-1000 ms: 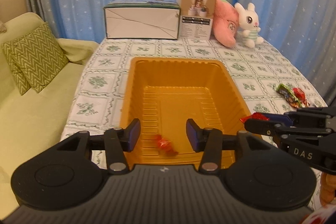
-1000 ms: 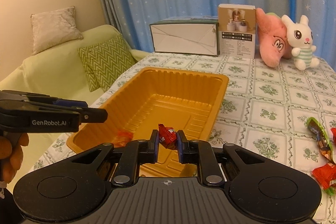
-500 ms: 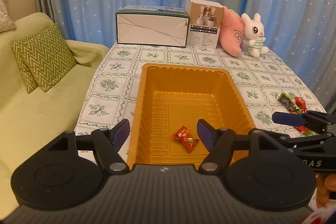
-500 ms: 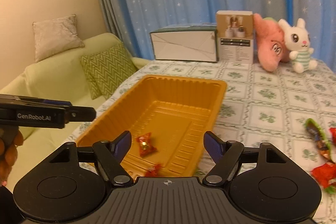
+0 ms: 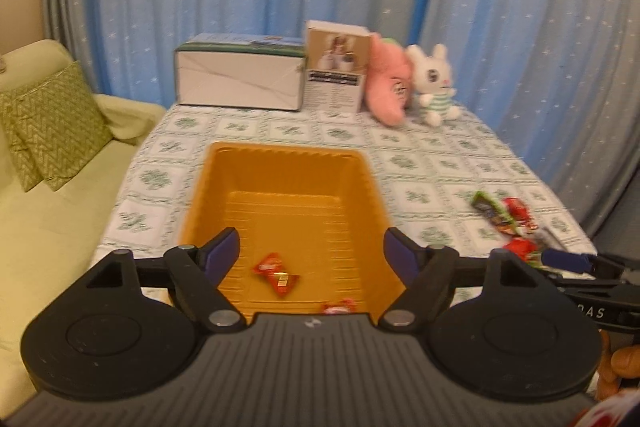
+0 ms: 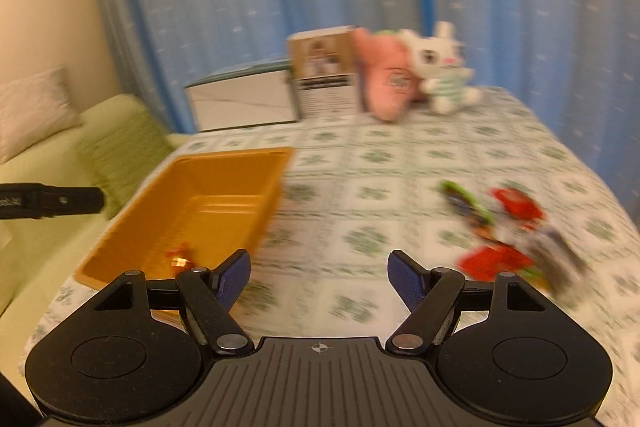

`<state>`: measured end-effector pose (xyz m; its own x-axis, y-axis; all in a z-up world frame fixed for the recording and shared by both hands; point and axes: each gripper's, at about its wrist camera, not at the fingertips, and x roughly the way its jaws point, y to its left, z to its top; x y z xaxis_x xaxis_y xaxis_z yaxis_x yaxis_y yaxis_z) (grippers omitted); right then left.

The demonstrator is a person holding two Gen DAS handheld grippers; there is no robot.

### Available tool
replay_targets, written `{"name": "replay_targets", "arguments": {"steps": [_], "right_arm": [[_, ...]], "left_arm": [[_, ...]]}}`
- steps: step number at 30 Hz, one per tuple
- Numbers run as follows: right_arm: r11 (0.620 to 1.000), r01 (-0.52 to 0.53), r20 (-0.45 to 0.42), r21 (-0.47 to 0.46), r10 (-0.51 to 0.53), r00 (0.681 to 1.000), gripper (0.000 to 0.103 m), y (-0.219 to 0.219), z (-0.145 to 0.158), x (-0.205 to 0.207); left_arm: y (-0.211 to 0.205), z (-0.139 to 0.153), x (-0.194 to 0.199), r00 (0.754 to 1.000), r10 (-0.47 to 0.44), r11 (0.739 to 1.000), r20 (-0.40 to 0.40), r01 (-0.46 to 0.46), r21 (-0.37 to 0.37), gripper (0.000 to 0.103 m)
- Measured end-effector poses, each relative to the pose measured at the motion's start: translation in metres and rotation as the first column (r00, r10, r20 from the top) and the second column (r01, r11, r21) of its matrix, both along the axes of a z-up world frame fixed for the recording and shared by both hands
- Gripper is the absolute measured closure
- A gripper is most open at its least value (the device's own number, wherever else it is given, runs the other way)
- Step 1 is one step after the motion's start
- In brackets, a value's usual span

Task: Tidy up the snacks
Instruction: 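Move both grippers back toward the candy pile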

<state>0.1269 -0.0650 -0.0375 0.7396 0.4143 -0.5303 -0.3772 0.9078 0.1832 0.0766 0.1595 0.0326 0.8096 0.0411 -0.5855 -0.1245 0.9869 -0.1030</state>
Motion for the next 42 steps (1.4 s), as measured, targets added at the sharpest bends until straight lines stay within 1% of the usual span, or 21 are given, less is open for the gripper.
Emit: {"name": "replay_targets", "arguments": {"steps": [5,10,14,21,24,30,39,42], "right_arm": [[0.993,0.116,-0.004,0.0,-0.116,0.993,0.028,-0.046,0.0,-0.017],[0.98,0.197,0.016,0.009,-0.197,0.98,0.028,-0.091,-0.005,-0.037],[0.971,0.24,0.0,0.005,-0.24,0.971,0.028,-0.118,-0.014,-0.05],[0.952,0.304,-0.036,0.039,-0.302,0.953,0.028,-0.15,-0.025,-0.061],[0.946,0.319,-0.039,0.054,-0.317,0.948,0.028,-0.155,-0.024,-0.058],[0.951,0.307,-0.032,0.043,-0.306,0.951,0.028,-0.158,-0.022,-0.04],[0.964,0.265,-0.012,-0.023,-0.265,0.964,0.028,-0.168,-0.023,0.001],[0.966,0.259,-0.033,-0.03,-0.26,0.965,0.028,-0.174,-0.027,0.019]], "left_arm": [[-0.04,0.001,0.002,0.997,-0.077,0.997,0.013,0.077,-0.005,0.022],[-0.077,0.0,0.006,0.989,-0.145,0.989,0.021,0.146,-0.016,0.02],[-0.105,-0.003,0.009,0.98,-0.197,0.98,0.019,0.197,-0.016,0.018],[-0.142,-0.01,0.022,0.965,-0.263,0.965,0.003,0.263,-0.005,0.014],[-0.154,-0.014,0.028,0.958,-0.286,0.958,-0.008,0.286,0.001,0.014],[-0.167,-0.023,0.044,0.952,-0.303,0.953,-0.041,0.304,0.014,0.013],[-0.184,-0.043,0.074,0.938,-0.337,0.94,-0.082,0.339,0.021,0.013],[-0.189,-0.052,0.087,0.934,-0.343,0.938,-0.103,0.345,0.008,0.014]]}}
